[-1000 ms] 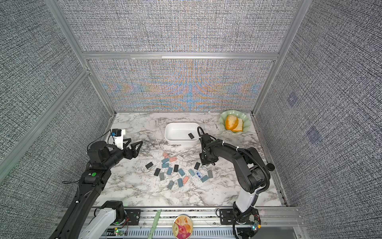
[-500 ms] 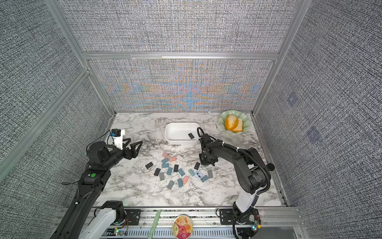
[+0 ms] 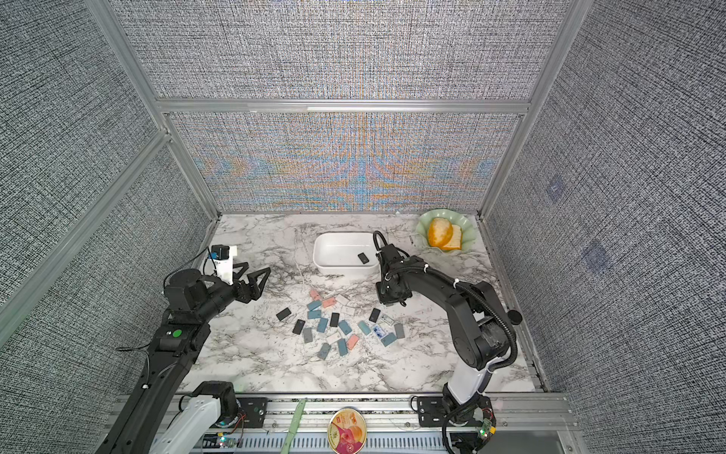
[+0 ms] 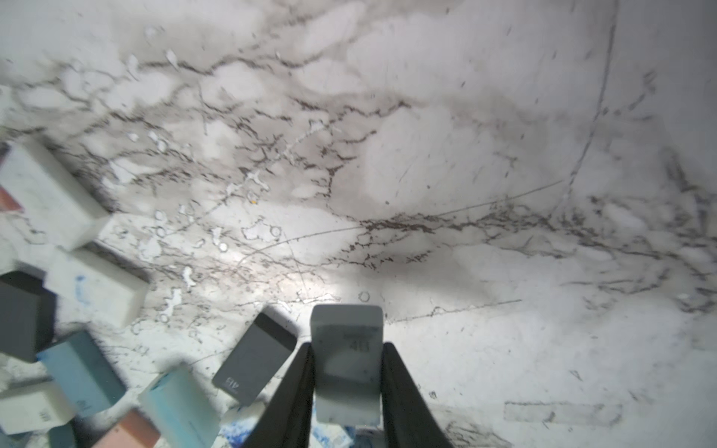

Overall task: Put the eraser in the storage box
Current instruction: Pick up the eraser from the center of the board, then place the eraser in the storage box.

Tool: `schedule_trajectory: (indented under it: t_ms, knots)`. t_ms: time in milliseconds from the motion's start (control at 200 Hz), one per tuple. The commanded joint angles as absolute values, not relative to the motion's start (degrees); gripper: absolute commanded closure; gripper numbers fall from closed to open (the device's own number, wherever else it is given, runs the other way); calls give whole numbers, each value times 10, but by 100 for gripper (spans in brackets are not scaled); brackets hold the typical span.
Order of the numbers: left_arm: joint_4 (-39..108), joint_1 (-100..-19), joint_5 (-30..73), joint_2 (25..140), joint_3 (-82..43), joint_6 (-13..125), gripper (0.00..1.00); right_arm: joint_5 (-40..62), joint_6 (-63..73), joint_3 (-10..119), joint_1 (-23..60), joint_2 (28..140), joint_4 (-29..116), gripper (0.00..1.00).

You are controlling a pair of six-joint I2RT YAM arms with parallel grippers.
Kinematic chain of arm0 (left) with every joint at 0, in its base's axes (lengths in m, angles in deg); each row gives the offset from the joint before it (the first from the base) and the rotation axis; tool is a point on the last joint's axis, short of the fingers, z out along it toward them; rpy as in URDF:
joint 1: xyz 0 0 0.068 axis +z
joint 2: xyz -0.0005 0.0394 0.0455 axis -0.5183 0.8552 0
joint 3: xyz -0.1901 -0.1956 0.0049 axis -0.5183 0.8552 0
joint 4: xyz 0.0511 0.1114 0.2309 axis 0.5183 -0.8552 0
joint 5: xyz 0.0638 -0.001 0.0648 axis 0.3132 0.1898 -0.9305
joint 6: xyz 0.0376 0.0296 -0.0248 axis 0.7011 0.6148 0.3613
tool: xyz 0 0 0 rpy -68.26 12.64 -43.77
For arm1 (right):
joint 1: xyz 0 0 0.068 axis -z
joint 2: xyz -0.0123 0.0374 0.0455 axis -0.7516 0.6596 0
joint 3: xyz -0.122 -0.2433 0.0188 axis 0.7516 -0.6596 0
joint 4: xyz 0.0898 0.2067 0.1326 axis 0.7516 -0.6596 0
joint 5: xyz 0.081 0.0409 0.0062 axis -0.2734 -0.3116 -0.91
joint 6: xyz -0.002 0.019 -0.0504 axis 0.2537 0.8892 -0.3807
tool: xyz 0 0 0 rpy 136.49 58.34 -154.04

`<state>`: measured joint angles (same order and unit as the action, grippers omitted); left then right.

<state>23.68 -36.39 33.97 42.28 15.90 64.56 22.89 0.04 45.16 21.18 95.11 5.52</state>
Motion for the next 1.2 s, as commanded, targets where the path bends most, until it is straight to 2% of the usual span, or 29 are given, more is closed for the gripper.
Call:
schedule_trajectory:
  t_ms: [0,375,926,1196]
  knots:
    - [249,-363,348,420,161,646,19,233,-9,490,211,954,22,69]
    - [248,-363,347,415,161,646,19,217,-48,700,211,1035,-48,69]
    - [249,-364,351,415,162,647,18,187,-60,1043,211,1302,-100,69]
    - [248,-363,351,419,162,647,18,185,-52,1088,211,1366,-72,69]
